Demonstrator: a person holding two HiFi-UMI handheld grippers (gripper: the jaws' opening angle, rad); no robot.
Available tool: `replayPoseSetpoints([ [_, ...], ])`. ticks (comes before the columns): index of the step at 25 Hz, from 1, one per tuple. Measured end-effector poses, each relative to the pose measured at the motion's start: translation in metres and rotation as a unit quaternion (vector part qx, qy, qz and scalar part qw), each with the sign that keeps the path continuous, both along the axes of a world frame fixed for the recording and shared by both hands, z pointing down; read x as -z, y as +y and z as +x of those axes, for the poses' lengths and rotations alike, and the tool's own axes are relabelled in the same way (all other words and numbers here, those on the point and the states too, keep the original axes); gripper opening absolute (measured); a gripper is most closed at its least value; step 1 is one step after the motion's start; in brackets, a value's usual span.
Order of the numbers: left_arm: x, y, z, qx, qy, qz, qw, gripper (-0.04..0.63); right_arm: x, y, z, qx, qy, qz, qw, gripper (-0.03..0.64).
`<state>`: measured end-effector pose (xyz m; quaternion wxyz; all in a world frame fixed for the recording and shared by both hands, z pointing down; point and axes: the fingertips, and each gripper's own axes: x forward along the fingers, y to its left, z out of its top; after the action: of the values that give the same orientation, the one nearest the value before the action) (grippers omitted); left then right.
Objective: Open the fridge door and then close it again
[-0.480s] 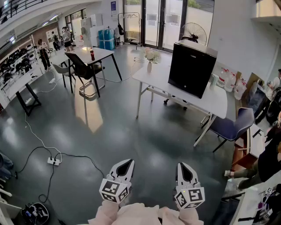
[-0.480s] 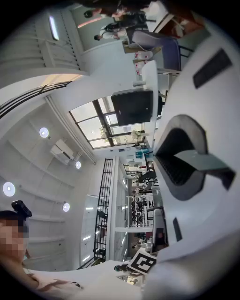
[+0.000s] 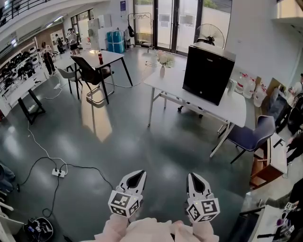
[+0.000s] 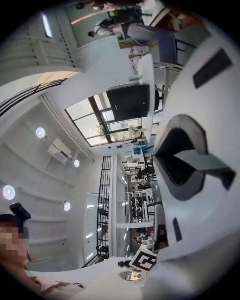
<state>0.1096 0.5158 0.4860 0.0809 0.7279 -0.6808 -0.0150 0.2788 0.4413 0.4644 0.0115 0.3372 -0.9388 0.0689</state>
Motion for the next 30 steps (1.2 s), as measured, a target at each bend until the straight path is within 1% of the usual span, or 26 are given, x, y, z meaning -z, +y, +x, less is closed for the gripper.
replayPoseSetpoints([
  [7,-0.005,0.001,0.005,-0.018,0.000,-0.005,0.9998,0.011,-0.012,0.007,-0.015,0.007,0.008,-0.007,1.000,0.011],
  [13,-0.012,-0.015,-0.009,-0.011,0.002,-0.014,0.9998,0.011,-0.015,-0.010,-0.027,0.009,-0.002,-0.020,1.000,0.011],
  [16,-0.016,-0.034,-0.017,-0.010,0.000,-0.019,0.9998,0.009,-0.019,-0.029,-0.033,0.008,-0.004,-0.026,1.000,0.011],
  [20,-0.019,-0.063,-0.025,-0.008,0.014,-0.024,0.9996,0.011,-0.025,-0.058,-0.035,0.003,-0.009,-0.046,0.999,0.011],
  [22,-0.020,-0.079,-0.031,-0.008,0.016,-0.023,0.9996,0.011,-0.028,-0.073,-0.038,0.000,-0.007,-0.049,0.999,0.011],
  [30,-0.017,-0.160,-0.057,-0.004,0.013,-0.029,0.9995,0.011,-0.027,-0.158,-0.051,-0.014,-0.001,-0.057,0.998,0.011],
])
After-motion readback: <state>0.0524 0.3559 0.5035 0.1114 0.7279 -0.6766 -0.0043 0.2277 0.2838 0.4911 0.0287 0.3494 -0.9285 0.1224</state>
